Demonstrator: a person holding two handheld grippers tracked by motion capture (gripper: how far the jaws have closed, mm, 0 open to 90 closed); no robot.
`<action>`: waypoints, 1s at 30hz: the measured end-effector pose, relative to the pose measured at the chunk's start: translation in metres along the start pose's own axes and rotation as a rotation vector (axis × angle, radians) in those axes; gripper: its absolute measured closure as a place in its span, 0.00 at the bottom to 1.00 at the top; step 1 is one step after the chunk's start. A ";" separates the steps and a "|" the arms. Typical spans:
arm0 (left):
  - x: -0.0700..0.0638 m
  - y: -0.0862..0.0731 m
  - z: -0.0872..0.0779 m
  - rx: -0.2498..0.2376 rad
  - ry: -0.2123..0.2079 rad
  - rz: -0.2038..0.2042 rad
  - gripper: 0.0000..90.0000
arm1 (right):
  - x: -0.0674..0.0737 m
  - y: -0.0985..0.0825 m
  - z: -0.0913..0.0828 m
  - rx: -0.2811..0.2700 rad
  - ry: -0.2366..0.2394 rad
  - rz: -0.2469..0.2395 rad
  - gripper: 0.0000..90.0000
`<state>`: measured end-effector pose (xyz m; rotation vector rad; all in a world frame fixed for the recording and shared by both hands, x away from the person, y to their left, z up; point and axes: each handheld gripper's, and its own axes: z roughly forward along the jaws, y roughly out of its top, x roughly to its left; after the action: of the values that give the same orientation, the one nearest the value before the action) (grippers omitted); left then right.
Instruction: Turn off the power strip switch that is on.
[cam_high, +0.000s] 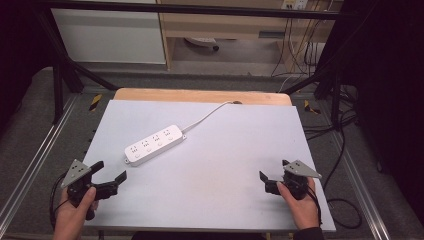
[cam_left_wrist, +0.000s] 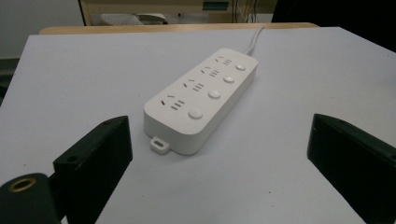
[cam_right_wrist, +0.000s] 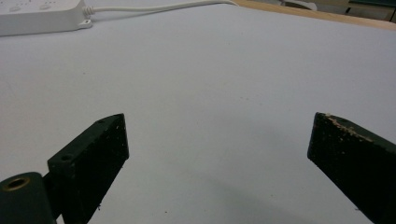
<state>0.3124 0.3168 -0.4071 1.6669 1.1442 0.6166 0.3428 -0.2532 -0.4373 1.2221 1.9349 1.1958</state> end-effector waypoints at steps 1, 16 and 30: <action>0.000 0.000 0.000 -0.001 -0.004 -0.001 0.07 | 0.000 0.000 0.001 0.003 -0.002 -0.003 0.06; -0.008 0.003 0.019 0.080 0.028 0.007 0.10 | 0.008 0.000 0.002 0.001 -0.006 -0.027 0.06; -0.019 0.036 0.028 0.052 0.008 0.009 0.11 | 0.012 0.000 0.003 0.005 0.013 -0.044 0.05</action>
<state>0.3414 0.2844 -0.3830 1.7156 1.1681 0.6044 0.3403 -0.2414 -0.4380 1.1702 1.9653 1.1802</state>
